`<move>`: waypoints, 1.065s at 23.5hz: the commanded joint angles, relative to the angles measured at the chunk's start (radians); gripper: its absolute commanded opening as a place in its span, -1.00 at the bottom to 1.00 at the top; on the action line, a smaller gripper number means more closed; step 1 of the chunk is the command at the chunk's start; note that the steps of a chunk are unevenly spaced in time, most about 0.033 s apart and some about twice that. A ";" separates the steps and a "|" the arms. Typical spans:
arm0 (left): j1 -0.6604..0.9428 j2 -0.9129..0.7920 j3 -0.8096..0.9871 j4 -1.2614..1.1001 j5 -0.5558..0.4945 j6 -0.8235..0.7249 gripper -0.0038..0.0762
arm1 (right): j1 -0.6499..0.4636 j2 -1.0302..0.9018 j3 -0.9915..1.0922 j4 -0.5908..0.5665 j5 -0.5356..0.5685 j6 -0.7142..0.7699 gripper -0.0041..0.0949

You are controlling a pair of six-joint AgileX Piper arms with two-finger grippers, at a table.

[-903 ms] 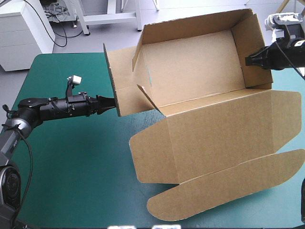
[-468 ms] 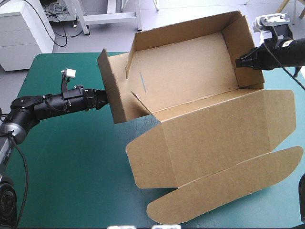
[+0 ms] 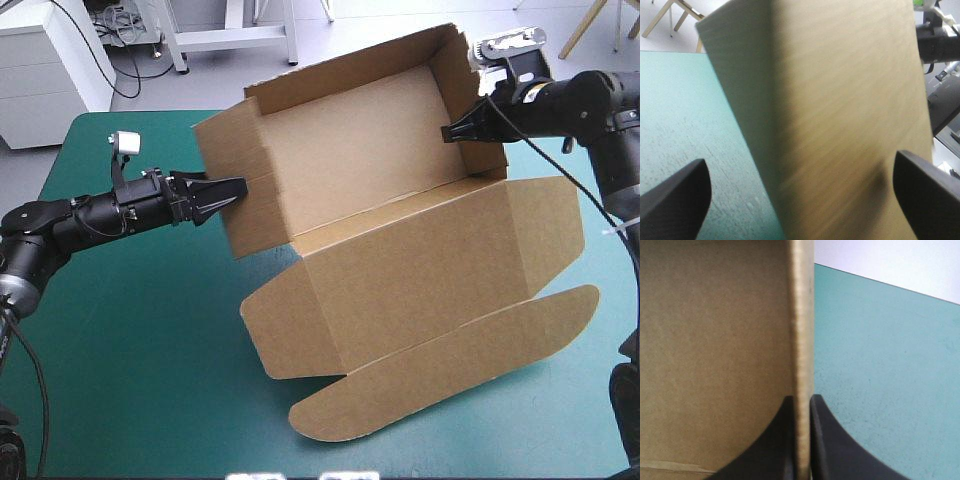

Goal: Fold the box

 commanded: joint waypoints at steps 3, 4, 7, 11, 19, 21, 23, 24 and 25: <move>-0.039 -0.039 -0.033 -0.117 0.111 -0.004 0.90 | 0.072 -0.040 -0.030 0.005 -0.143 0.033 -0.95; -0.053 -0.039 -0.033 -0.120 0.111 0.001 0.90 | 0.076 -0.040 -0.030 0.005 -0.150 0.038 -0.95; -0.094 -0.039 -0.035 -0.141 0.111 0.014 0.90 | 0.085 -0.040 -0.030 -0.010 -0.163 0.049 -0.95; -0.123 -0.039 -0.072 -0.122 0.063 0.033 0.90 | 0.085 -0.040 -0.030 -0.032 -0.180 0.060 -0.95; -0.299 -0.039 -0.275 0.235 -0.356 -0.191 0.90 | 0.085 -0.040 -0.030 -0.050 -0.245 0.073 -0.94; -0.377 -0.039 -0.340 0.451 -0.497 -0.347 0.89 | 0.085 -0.040 -0.030 -0.060 -0.265 0.083 -0.94; -0.454 -0.023 -0.402 0.660 -0.602 -0.508 0.77 | 0.085 -0.040 -0.030 -0.066 -0.290 0.085 -0.94; -0.472 -0.015 -0.425 0.732 -0.619 -0.565 0.73 | 0.085 -0.040 -0.030 -0.066 -0.294 0.088 -0.94; -0.496 -0.001 -0.451 0.806 -0.635 -0.655 0.66 | 0.085 -0.040 -0.030 -0.069 -0.302 0.093 -0.94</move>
